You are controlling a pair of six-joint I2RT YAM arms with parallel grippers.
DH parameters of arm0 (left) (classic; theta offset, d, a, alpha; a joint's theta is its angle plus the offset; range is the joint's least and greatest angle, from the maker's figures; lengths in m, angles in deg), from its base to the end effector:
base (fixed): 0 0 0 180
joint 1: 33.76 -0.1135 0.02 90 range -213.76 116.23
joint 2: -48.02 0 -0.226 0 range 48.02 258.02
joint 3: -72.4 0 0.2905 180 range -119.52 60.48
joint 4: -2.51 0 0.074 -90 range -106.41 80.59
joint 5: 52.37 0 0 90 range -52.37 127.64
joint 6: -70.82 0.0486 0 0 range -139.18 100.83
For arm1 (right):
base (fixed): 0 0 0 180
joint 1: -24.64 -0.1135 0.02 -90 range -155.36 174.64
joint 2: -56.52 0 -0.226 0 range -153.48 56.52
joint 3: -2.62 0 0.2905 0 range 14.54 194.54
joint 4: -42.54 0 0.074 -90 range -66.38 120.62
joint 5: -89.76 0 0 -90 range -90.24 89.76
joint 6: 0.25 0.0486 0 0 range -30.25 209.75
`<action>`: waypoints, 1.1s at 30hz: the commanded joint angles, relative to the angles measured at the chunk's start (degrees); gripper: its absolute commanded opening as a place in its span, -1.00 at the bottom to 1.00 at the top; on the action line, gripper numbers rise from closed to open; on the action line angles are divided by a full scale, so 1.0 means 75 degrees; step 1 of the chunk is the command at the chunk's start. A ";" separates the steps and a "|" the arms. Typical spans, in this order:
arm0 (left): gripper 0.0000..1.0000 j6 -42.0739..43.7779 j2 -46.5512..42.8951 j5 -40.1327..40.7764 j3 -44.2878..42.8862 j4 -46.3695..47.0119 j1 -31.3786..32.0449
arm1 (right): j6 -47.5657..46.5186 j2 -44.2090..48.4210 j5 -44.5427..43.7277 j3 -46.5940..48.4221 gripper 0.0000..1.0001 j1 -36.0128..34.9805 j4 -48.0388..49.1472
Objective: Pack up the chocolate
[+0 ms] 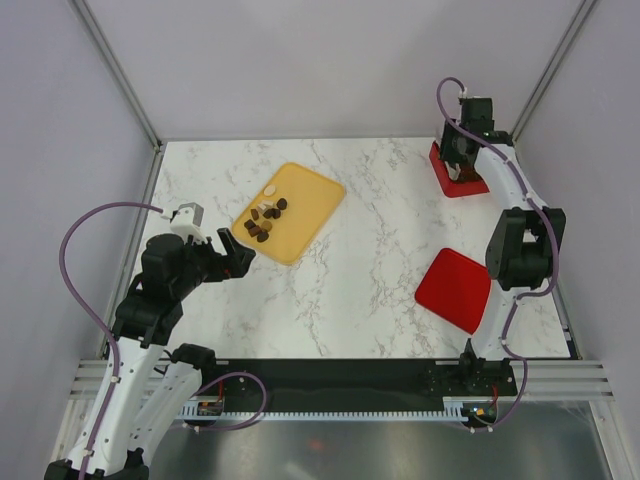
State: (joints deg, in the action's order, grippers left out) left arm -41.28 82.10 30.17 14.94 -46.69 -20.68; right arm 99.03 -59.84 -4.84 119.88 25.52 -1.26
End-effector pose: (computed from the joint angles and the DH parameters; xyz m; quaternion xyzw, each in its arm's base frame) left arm 0.2026 -0.0535 0.3022 -0.0320 0.8455 -0.2127 0.4887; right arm 0.5004 -0.0116 0.2372 0.0971 0.9110 -0.0075 0.4008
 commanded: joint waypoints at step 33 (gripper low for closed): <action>0.99 0.0123 -0.0139 0.0081 0.0037 0.0224 -0.0033 | -0.0897 0.0702 0.0789 -0.2877 0.06 -0.5567 0.2961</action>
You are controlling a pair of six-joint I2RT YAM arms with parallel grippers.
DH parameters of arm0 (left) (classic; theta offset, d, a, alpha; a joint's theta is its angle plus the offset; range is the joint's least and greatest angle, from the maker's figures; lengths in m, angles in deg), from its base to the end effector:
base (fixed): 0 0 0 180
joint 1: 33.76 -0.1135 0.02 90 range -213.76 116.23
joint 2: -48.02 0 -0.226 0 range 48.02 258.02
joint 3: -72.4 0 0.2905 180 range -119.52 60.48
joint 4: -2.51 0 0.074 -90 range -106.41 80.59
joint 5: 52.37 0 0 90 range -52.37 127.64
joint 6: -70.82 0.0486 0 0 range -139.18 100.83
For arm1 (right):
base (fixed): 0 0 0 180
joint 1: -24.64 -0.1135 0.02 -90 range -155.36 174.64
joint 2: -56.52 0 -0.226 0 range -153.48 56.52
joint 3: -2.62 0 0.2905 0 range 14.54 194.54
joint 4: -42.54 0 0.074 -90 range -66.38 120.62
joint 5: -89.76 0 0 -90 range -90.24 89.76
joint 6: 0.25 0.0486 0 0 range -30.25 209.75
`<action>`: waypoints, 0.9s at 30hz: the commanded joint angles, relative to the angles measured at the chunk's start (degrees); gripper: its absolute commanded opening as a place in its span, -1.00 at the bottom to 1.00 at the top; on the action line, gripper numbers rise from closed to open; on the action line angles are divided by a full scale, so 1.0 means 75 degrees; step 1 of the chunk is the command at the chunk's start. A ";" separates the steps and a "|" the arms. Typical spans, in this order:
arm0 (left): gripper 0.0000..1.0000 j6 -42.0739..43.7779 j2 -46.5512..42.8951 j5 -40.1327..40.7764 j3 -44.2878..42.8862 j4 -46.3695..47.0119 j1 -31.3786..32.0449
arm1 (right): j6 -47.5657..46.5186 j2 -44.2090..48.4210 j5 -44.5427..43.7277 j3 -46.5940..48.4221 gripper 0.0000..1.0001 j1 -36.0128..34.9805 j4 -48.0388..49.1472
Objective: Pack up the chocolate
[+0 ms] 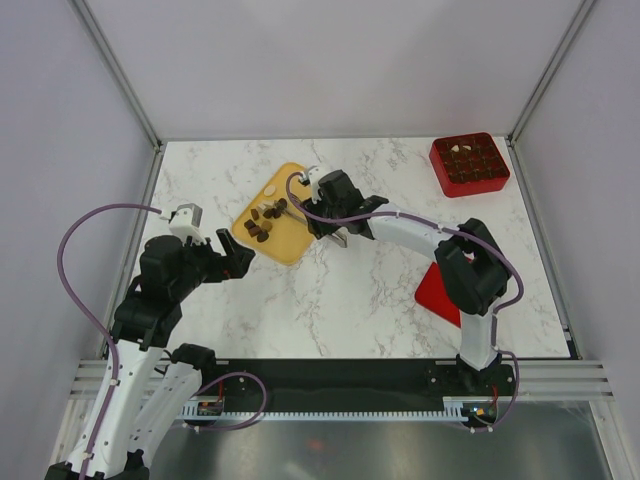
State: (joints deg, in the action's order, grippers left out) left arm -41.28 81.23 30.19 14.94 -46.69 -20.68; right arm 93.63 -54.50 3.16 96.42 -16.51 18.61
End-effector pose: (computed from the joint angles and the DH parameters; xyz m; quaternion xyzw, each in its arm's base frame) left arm 0.1998 -0.0529 0.3051 -0.0314 0.8415 -0.2143 0.4949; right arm 0.3526 0.3120 0.1578 -0.3024 0.8585 0.1832 0.3715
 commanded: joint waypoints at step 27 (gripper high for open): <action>0.99 0.0124 -0.0034 0.0067 0.0048 0.0236 -0.0033 | -0.0342 -0.0900 0.0004 0.1152 0.06 0.0025 -0.0004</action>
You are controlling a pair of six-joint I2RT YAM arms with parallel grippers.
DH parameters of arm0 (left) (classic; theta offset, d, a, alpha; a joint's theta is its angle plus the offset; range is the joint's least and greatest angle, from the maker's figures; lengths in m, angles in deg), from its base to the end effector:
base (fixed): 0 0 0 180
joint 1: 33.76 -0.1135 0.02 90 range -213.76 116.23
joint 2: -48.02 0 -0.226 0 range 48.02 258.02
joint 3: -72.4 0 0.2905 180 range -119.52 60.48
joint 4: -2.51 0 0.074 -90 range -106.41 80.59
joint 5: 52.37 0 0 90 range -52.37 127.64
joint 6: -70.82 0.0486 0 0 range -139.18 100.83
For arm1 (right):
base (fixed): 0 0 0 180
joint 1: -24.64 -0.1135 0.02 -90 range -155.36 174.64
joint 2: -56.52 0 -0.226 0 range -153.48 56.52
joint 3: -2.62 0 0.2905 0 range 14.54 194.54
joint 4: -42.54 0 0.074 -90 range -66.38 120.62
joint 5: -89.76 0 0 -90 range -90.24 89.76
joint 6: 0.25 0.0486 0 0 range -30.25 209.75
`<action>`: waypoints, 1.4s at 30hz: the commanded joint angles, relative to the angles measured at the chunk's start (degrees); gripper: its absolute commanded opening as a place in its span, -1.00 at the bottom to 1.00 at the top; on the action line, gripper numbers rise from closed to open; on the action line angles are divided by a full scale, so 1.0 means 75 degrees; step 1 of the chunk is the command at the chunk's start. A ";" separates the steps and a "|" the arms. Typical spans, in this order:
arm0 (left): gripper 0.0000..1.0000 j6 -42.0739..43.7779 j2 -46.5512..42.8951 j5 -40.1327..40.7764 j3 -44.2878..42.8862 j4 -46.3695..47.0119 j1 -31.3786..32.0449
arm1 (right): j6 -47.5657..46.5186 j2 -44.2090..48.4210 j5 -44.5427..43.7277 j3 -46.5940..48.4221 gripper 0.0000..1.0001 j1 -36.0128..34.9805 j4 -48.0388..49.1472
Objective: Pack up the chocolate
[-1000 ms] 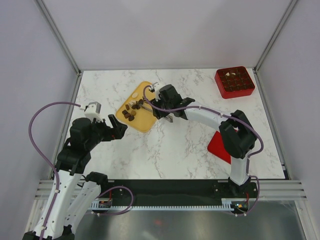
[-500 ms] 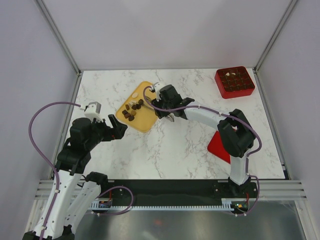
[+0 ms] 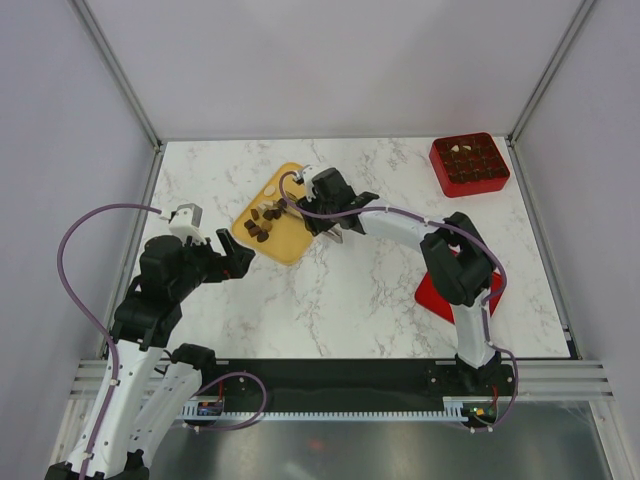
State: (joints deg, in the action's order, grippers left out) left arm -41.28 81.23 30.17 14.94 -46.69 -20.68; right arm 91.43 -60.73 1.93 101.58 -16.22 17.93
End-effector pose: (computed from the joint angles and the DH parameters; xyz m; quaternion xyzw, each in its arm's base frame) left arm 0.1998 -0.0529 0.3051 -0.0313 0.8415 -0.2144 0.4949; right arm 0.3687 0.3214 0.1398 -0.3144 0.8610 0.1611 0.3660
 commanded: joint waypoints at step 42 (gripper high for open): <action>0.99 0.0123 -0.0034 0.0081 0.0048 0.0224 -0.0033 | 0.1124 0.1431 -0.1322 0.1190 -0.29 0.5178 -0.1203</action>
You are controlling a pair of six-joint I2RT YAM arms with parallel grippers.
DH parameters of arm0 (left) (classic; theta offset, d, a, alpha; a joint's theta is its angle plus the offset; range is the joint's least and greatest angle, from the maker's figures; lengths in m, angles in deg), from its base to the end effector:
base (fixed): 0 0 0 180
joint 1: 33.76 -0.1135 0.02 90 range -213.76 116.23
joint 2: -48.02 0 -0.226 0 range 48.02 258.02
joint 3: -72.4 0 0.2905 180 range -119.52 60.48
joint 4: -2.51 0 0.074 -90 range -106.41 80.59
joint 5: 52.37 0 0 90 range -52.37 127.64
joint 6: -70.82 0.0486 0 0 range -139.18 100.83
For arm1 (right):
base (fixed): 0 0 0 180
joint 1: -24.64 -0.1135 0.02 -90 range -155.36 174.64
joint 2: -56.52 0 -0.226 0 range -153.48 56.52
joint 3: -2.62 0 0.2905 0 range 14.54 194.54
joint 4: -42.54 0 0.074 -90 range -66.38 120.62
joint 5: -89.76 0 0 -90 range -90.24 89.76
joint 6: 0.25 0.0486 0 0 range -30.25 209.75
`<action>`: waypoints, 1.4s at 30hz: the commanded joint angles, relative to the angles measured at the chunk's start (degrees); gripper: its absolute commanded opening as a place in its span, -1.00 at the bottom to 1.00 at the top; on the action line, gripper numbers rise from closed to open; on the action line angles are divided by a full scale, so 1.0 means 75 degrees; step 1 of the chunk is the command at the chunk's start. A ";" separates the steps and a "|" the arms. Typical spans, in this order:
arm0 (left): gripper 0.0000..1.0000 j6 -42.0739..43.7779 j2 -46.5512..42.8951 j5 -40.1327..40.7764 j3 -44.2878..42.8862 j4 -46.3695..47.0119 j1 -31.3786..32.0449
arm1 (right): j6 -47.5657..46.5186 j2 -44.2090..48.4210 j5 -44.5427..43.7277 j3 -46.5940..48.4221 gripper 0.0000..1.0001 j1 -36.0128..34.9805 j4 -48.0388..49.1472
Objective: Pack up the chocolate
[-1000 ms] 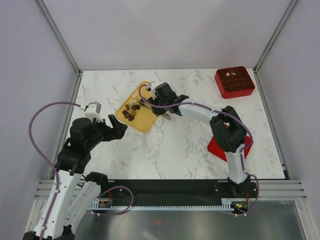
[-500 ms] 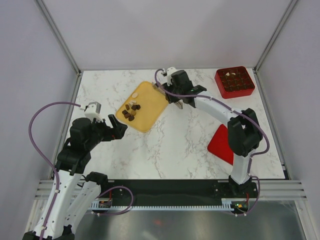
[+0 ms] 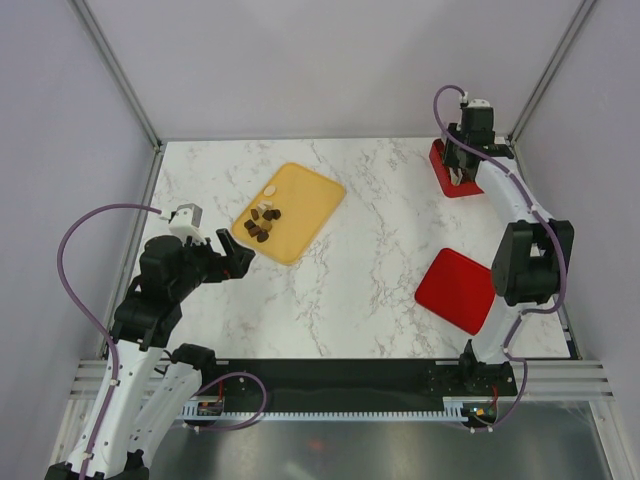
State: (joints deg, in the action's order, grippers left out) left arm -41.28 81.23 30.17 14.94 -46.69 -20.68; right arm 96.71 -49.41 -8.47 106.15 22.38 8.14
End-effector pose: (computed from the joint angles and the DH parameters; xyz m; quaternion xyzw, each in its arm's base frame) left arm 0.1998 -0.0529 0.3051 -0.0313 0.8415 -0.2144 0.4949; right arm 0.4700 0.0116 0.2455 0.0687 0.8898 -0.0281 0.4503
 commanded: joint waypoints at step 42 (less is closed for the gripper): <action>0.99 0.0100 0.0072 0.0140 0.0060 0.0236 -0.0045 | 0.0689 -0.1521 0.0793 0.1308 -0.05 0.0595 0.0126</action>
State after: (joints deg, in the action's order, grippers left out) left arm -41.28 81.71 30.21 14.94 -46.69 -20.68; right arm 101.35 -61.11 -2.88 113.41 26.75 7.20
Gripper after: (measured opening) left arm 0.993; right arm 0.472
